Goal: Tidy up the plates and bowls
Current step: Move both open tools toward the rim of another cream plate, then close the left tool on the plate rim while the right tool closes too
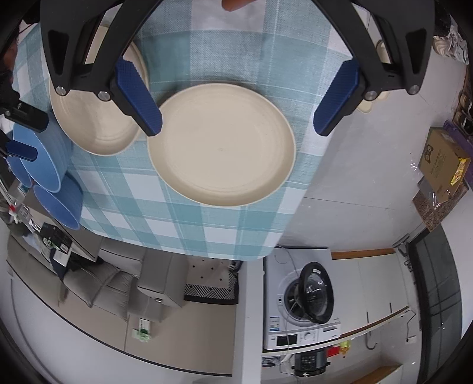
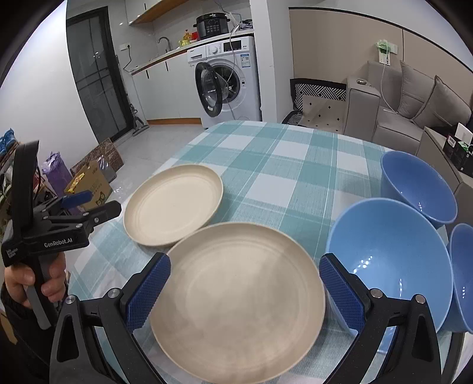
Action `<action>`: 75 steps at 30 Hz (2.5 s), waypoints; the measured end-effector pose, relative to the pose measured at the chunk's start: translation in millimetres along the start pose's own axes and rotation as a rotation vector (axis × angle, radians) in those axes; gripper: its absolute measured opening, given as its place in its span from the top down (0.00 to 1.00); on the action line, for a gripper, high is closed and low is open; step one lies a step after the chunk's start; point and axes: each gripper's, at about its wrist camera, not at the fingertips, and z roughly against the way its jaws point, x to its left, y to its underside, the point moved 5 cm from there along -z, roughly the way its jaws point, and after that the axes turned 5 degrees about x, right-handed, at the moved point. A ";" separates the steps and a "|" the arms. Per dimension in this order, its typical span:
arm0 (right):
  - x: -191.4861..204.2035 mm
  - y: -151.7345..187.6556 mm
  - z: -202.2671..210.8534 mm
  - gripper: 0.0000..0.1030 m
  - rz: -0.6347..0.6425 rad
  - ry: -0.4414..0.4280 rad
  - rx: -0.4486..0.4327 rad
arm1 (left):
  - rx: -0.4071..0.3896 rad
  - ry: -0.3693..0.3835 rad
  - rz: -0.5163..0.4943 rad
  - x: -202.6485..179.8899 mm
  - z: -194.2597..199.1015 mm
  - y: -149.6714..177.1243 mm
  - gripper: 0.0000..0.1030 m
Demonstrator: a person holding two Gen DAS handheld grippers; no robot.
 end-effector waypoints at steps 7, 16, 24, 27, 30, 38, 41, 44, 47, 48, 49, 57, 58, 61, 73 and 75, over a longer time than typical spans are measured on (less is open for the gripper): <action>2.7 -24.7 -9.9 0.01 -0.026 0.008 -0.004 | 0.009 -0.029 0.025 15.1 -12.3 0.2 0.00; 12.7 -44.3 -34.3 0.01 -0.027 0.000 0.015 | 0.030 -0.038 0.060 31.9 -26.3 0.1 0.00; 19.2 -58.4 -55.3 0.01 -0.030 -0.010 0.035 | 0.020 -0.025 0.101 45.0 -36.7 0.9 0.00; 23.0 -62.0 -63.4 0.01 -0.032 -0.022 0.044 | -0.004 -0.041 0.096 46.5 -39.6 1.9 0.00; 25.6 -63.1 -71.9 0.01 -0.024 -0.026 0.053 | 0.013 -0.026 0.101 47.6 -45.2 4.1 0.00; 25.7 -64.4 -97.5 0.01 -0.034 -0.028 0.086 | 0.056 -0.007 0.129 51.9 -61.7 10.0 0.02; 29.3 -64.9 -107.0 0.01 -0.026 -0.042 0.104 | 0.065 0.002 0.143 55.0 -65.0 11.2 0.03; 31.9 -65.8 -116.0 0.01 -0.017 -0.041 0.115 | 0.079 0.009 0.160 58.3 -68.5 13.0 0.12; 33.9 -65.4 -126.7 0.04 -0.016 -0.049 0.137 | 0.086 0.027 0.163 58.8 -70.6 14.9 0.15; 34.1 -65.5 -129.4 0.06 -0.017 -0.048 0.142 | 0.089 0.032 0.162 58.5 -71.2 15.2 0.17; 34.2 -65.2 -132.9 0.08 -0.018 -0.046 0.150 | 0.090 0.035 0.162 58.4 -71.2 15.6 0.18; 35.2 -61.4 -154.8 0.28 -0.025 -0.064 0.208 | 0.102 0.049 0.173 58.9 -74.1 17.8 0.24; 35.4 -60.7 -156.6 0.29 -0.025 -0.065 0.212 | 0.104 0.050 0.175 59.5 -74.5 18.0 0.28; 36.7 -59.0 -161.9 0.33 -0.023 -0.069 0.221 | 0.108 0.054 0.190 61.3 -76.2 18.7 0.35; 40.6 -55.2 -167.3 0.54 0.009 -0.061 0.227 | 0.124 0.079 0.200 62.3 -81.3 22.1 0.63; 41.7 -54.9 -167.6 0.61 0.017 -0.057 0.227 | 0.123 0.083 0.196 61.9 -81.3 22.1 0.64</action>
